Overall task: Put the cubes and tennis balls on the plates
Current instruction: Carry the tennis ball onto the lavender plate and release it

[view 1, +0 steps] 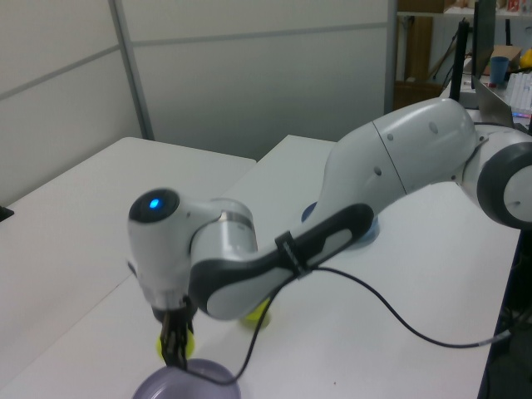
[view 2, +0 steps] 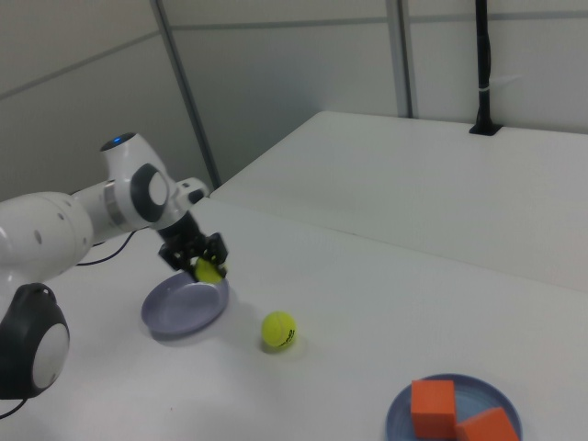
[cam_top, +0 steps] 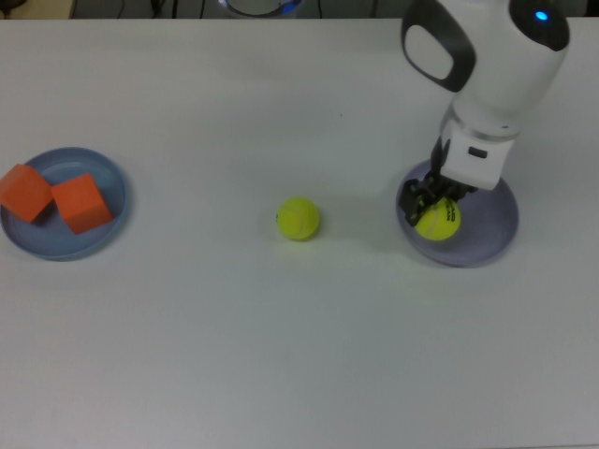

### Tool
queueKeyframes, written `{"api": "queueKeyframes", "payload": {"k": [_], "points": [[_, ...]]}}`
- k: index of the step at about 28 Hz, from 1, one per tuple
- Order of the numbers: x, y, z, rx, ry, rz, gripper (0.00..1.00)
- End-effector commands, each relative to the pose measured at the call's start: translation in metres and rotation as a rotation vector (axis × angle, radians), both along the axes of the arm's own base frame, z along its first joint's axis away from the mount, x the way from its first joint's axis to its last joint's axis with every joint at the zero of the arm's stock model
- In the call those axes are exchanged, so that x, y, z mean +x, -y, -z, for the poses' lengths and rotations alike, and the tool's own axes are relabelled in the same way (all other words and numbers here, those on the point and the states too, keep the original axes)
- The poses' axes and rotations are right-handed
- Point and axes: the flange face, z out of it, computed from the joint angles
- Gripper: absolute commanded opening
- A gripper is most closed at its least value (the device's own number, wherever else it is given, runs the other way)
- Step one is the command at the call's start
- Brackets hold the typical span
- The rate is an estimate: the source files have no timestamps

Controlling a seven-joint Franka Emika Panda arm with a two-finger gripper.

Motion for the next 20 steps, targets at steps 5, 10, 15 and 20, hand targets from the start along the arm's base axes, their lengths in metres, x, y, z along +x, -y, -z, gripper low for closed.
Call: {"api": "queueKeyframes", "payload": {"k": [5, 10, 15, 20], "points": [[-0.018, -0.005, 0.025, -0.050, -0.028, 0.044, 0.71], [-0.017, -0.006, 0.021, -0.039, -0.017, 0.084, 1.00], [-0.010, -0.006, 0.004, 0.002, 0.007, 0.166, 1.00], [-0.001, 0.007, -0.021, 0.012, 0.050, 0.225, 1.00]]}}
